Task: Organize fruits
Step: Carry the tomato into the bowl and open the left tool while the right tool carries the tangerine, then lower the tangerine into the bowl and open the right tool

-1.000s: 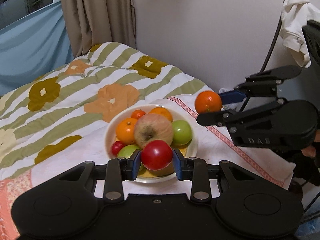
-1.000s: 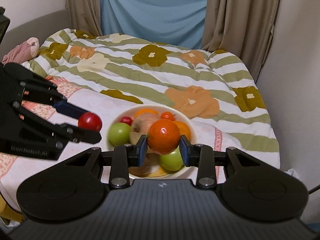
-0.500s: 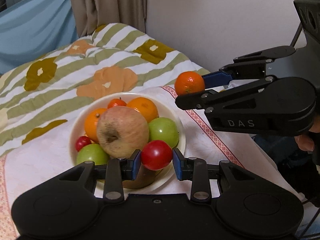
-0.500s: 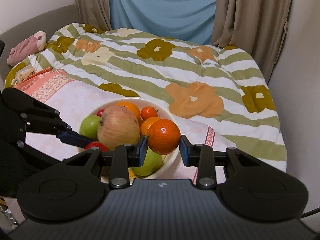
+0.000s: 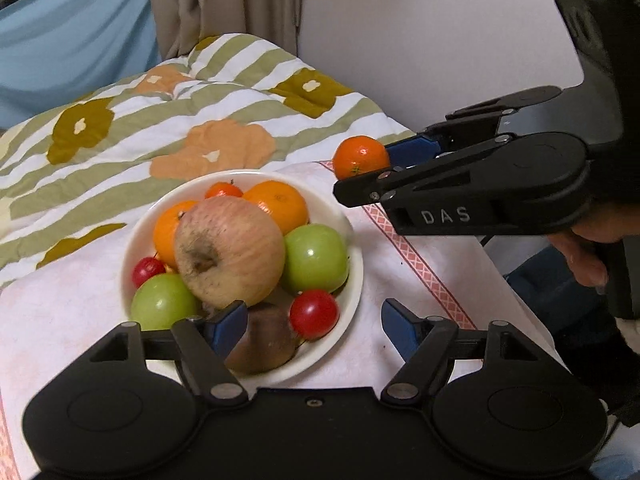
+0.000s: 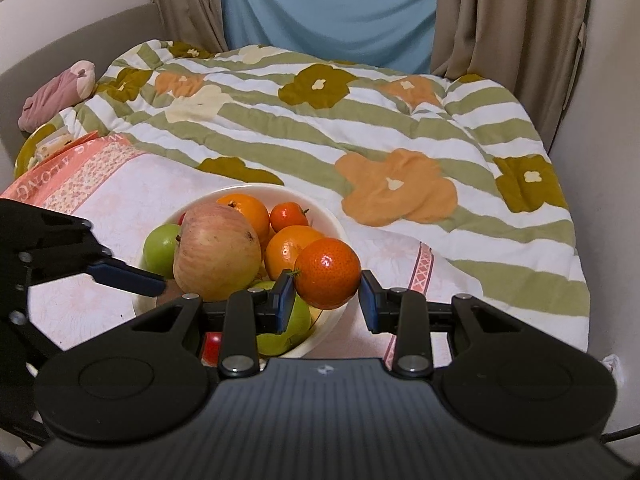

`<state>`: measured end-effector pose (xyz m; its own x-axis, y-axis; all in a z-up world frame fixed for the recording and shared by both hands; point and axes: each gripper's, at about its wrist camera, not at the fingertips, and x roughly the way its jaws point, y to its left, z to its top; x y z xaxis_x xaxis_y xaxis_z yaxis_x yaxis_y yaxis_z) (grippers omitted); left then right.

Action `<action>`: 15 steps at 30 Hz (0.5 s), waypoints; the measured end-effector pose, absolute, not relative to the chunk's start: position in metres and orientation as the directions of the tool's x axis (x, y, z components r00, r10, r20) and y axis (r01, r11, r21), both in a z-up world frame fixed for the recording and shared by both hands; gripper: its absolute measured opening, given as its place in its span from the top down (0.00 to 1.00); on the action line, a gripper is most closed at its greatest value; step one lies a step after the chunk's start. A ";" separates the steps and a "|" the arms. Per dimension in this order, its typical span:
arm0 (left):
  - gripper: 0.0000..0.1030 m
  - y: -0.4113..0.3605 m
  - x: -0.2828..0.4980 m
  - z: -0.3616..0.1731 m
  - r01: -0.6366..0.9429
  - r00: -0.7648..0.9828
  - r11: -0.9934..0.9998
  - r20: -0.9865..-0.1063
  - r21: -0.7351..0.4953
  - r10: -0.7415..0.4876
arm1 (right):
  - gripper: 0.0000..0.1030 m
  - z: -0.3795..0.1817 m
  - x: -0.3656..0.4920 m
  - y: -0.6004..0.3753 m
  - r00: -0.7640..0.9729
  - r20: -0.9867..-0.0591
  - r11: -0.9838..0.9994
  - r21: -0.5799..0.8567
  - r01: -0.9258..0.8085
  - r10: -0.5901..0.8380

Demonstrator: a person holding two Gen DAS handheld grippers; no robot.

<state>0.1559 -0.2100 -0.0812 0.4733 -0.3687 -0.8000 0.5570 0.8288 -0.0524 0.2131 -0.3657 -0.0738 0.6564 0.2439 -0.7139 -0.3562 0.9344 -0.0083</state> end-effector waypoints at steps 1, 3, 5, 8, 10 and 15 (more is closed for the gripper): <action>0.24 -0.207 0.155 -0.080 0.550 0.474 0.833 -0.800 -0.058 -0.368 | 0.52 -0.075 0.215 -0.366 0.652 -0.718 0.933 -0.008 -0.359 0.245; 0.24 -0.202 0.153 -0.076 0.533 0.484 0.844 -0.796 -0.060 -0.362 | 0.52 -0.078 0.218 -0.366 0.642 -0.726 0.931 -0.007 -0.364 0.245; 0.24 -0.199 0.152 -0.073 0.521 0.497 0.852 -0.794 -0.049 -0.350 | 0.52 -0.081 0.221 -0.367 0.631 -0.733 0.930 0.004 -0.367 0.252; 0.24 -0.196 0.153 -0.070 0.509 0.513 0.860 -0.794 -0.025 -0.327 | 0.52 -0.087 0.228 -0.366 0.623 -0.739 0.930 0.014 -0.368 0.258; 0.24 -0.194 0.154 -0.070 0.499 0.520 0.867 -0.797 -0.011 -0.309 | 0.52 -0.090 0.232 -0.365 0.620 -0.740 0.929 0.019 -0.370 0.262; 0.24 -0.187 0.153 -0.070 0.463 0.528 0.886 -0.801 -0.006 -0.282 | 0.52 -0.098 0.240 -0.363 0.609 -0.741 0.923 0.036 -0.384 0.282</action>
<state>0.1533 -0.1869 -0.0696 0.5284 -0.2817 -0.8009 0.4630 0.8863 -0.0064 0.2399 -0.3626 -0.0981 0.6087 0.2824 -0.7415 -0.3839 0.9227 0.0362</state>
